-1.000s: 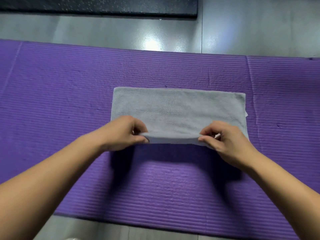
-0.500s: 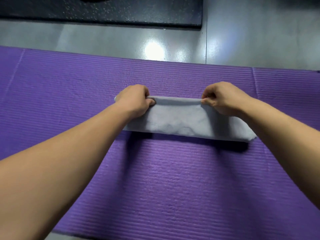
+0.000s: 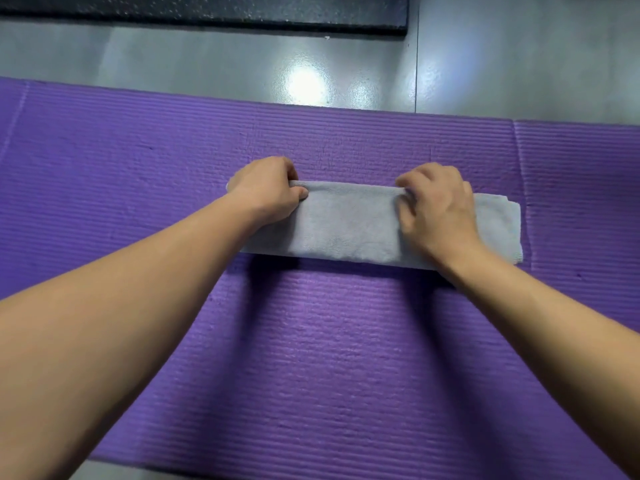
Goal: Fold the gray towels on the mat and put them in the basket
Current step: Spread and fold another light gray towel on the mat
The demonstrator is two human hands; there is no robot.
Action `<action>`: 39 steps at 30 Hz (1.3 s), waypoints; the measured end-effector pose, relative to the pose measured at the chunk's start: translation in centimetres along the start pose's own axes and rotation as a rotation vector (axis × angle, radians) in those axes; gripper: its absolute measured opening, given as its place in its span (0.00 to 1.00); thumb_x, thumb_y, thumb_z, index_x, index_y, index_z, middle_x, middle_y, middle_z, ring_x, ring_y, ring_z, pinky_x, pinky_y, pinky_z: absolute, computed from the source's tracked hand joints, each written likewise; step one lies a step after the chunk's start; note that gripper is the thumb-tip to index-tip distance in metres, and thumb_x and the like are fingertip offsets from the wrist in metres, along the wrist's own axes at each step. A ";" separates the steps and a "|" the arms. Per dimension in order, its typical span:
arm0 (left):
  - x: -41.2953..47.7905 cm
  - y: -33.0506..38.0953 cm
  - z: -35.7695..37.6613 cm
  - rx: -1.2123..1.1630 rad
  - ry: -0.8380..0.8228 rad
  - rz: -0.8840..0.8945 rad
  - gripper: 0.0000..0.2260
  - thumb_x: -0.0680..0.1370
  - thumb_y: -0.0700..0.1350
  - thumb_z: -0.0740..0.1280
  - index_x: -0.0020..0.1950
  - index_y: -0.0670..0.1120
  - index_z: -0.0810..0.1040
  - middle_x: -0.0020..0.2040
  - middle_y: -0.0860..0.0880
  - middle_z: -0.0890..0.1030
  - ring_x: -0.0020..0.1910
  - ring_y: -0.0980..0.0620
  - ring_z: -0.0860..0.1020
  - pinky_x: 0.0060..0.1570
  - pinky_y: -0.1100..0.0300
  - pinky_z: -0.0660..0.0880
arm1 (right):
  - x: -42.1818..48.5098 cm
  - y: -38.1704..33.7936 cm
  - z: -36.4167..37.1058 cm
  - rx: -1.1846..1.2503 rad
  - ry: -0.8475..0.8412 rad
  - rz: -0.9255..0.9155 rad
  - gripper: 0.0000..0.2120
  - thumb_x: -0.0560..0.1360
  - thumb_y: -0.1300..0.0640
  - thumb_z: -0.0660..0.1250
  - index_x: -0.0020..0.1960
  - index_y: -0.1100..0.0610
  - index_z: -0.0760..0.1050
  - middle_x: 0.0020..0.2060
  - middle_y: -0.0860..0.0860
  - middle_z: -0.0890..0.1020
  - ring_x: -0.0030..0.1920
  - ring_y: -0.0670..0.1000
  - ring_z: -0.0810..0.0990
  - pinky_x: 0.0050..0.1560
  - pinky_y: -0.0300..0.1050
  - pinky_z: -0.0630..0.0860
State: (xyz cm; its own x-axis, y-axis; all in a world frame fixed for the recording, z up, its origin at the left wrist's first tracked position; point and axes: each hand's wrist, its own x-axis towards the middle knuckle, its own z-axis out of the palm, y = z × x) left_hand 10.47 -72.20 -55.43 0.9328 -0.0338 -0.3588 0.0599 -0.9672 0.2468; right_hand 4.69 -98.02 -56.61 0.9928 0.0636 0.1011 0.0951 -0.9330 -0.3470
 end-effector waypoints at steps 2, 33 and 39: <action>-0.3 0.3 0.0 0.001 0.005 -0.016 0.10 0.78 0.57 0.68 0.55 0.54 0.79 0.56 0.51 0.83 0.58 0.45 0.78 0.55 0.48 0.74 | -2.5 -1.2 0.8 0.034 -0.023 -0.099 0.18 0.76 0.51 0.61 0.61 0.56 0.79 0.61 0.56 0.79 0.63 0.62 0.75 0.62 0.59 0.71; -8.7 3.0 9.8 0.292 0.139 0.332 0.29 0.82 0.56 0.46 0.83 0.48 0.55 0.83 0.46 0.53 0.82 0.46 0.50 0.75 0.30 0.46 | -5.2 0.1 2.4 -0.195 -0.312 -0.060 0.34 0.80 0.40 0.42 0.82 0.55 0.53 0.82 0.51 0.52 0.82 0.54 0.47 0.80 0.57 0.41; -8.4 1.9 9.0 0.247 0.085 0.365 0.31 0.81 0.60 0.44 0.83 0.52 0.53 0.84 0.50 0.50 0.83 0.48 0.47 0.76 0.33 0.42 | -5.8 6.6 -0.1 -0.279 -0.281 0.126 0.36 0.79 0.38 0.41 0.82 0.55 0.52 0.82 0.54 0.52 0.82 0.57 0.48 0.80 0.57 0.42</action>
State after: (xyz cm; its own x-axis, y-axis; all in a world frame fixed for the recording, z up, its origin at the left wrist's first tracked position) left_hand -0.45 -76.03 -60.07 0.9036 -0.3730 -0.2109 -0.3554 -0.9273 0.1174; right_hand -0.43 -104.55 -59.41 0.9802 0.0009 -0.1978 -0.0134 -0.9974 -0.0709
